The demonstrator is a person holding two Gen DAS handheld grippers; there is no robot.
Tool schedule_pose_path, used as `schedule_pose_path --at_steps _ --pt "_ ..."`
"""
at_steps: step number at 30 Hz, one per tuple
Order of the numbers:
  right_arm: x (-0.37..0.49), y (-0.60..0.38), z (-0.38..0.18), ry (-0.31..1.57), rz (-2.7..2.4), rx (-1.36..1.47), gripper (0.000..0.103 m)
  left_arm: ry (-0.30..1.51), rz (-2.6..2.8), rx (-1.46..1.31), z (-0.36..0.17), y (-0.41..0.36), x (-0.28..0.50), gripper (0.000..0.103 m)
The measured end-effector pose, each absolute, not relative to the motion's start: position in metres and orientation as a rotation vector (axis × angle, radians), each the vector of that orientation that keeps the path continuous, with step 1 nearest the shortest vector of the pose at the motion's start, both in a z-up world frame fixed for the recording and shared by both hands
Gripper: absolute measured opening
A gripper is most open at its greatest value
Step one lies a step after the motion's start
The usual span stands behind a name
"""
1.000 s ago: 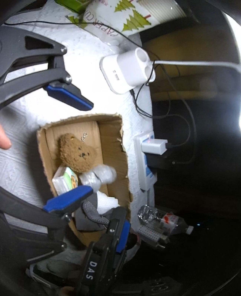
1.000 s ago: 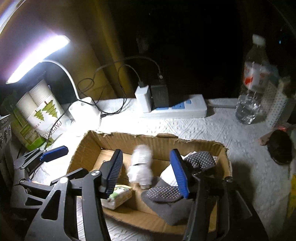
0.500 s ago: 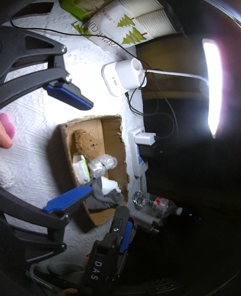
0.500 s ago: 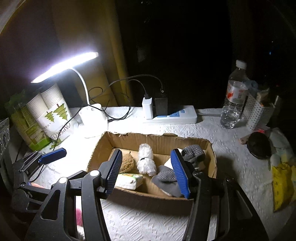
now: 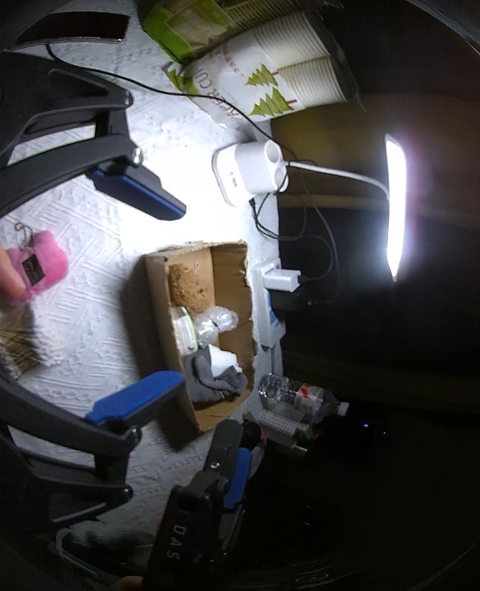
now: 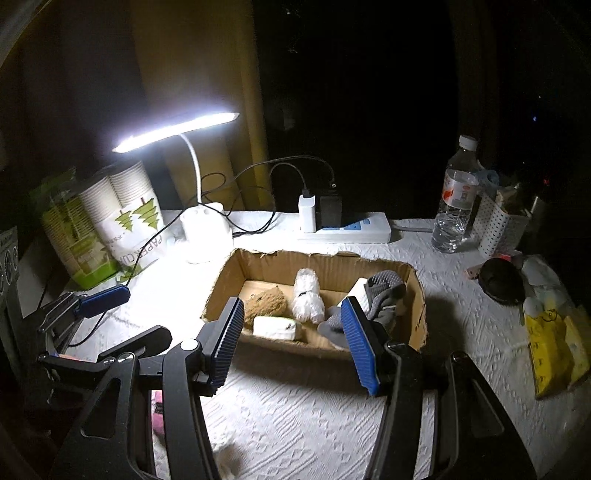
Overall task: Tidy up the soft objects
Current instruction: 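Withdraw both grippers toward the pink plush and cotton swab bag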
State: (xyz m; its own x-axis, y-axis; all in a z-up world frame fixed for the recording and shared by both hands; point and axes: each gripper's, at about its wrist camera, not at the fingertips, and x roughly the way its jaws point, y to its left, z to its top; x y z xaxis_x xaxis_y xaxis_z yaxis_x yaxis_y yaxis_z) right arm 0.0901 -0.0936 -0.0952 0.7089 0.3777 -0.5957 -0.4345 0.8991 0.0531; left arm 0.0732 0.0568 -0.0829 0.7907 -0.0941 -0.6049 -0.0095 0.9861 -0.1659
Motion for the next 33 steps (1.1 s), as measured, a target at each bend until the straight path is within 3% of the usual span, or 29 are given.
schedule_pose_path --at_steps 33 --pt "0.014 -0.053 -0.220 0.875 0.626 -0.131 0.061 0.835 0.071 -0.221 -0.179 0.084 -0.002 0.085"
